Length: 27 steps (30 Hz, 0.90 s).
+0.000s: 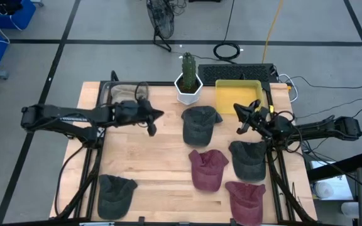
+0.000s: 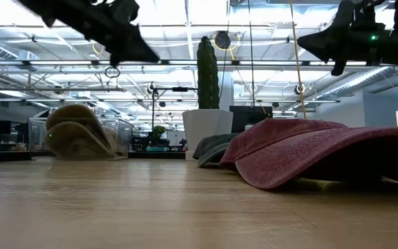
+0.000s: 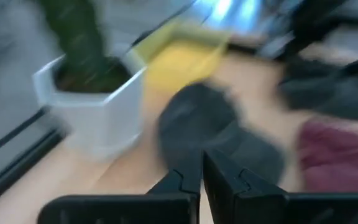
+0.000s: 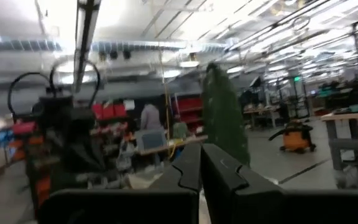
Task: Pick & Place hat
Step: Put the top black cap into the yellow bin
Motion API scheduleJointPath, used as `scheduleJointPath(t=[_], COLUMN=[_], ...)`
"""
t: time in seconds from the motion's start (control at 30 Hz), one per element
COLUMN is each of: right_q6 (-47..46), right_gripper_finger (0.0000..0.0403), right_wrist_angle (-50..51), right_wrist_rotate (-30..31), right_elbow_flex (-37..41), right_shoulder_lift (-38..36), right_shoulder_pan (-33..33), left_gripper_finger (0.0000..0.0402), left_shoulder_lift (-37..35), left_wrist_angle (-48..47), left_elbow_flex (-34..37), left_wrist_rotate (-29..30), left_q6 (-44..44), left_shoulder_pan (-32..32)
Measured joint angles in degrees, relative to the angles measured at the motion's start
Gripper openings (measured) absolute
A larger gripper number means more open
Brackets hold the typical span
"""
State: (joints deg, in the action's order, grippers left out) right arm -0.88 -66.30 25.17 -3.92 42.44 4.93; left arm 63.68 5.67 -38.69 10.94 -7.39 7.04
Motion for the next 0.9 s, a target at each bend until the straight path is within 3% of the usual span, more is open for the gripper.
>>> scheduleJointPath(t=[0.13,0.27,0.4,0.73,0.9], right_q6=[-2.2,-4.5,-4.8,-1.2,-1.2], right_gripper_finger=[0.0004,0.0004,0.0004,0.0004,0.0004], right_wrist_angle=[7.2,15.9,22.0,21.1,20.0], right_wrist_rotate=[-0.1,-4.8,-6.7,-7.5,-8.1], right_elbow_flex=[-2.0,-7.2,-10.9,-16.2,-16.5], right_shoulder_lift=[0.1,0.8,4.6,14.8,18.2], right_shoulder_pan=[0.0,-0.2,-0.9,-1.4,-1.8], left_gripper_finger=[0.0004,0.0018,0.0041,0.008,0.0078], left_shoulder_lift=[0.0,0.0,0.0,0.0,0.0], left_wrist_angle=[16.7,25.3,27.6,35.7,39.3], left_elbow_flex=[5.7,9.3,12.4,12.6,12.5], left_wrist_rotate=[-8.7,-12.4,-13.7,-13.9,-13.9], left_q6=[3.3,4.3,4.1,6.4,12.0], left_shoulder_pan=[0.0,0.0,0.0,0.1,0.6])
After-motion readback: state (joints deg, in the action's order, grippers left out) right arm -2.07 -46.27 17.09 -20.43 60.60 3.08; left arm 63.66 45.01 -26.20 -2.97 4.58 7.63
